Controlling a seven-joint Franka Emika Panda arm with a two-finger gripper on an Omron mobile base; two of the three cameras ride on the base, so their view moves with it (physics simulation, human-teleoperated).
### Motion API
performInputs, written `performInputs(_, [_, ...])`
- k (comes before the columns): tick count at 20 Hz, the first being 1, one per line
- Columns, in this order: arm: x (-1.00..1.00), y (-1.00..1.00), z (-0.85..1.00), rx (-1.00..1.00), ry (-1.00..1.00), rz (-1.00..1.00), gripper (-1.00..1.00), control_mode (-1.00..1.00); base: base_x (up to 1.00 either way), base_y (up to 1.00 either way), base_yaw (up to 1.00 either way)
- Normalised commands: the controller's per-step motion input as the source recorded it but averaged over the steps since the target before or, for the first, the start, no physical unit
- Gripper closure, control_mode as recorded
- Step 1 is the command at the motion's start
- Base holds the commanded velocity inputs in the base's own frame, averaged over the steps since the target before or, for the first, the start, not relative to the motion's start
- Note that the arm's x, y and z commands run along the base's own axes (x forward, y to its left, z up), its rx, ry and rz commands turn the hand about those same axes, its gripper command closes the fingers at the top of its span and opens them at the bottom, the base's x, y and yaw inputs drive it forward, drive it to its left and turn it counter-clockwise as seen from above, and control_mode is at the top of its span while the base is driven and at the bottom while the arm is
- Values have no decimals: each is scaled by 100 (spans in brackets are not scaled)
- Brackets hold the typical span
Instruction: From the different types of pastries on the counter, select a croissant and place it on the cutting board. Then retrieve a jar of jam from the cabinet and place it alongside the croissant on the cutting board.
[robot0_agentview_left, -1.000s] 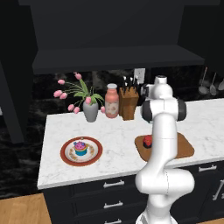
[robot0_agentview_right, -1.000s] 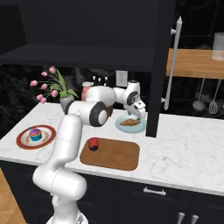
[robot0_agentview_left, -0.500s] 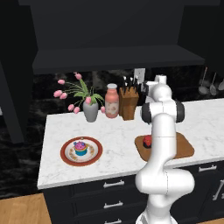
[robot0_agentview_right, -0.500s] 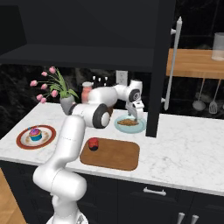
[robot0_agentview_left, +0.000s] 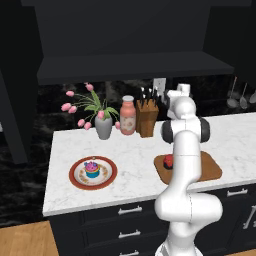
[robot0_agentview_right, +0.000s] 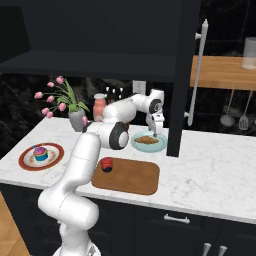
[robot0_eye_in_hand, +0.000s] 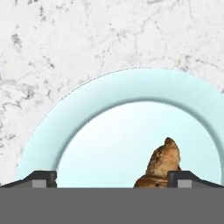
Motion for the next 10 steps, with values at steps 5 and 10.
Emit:
performInputs(5, [-4,0,0,0,1,-21,-100,-100,0,0,0])
performInputs(10, [-22,2,-1,2,3,-18,-100,-100,0,0,0])
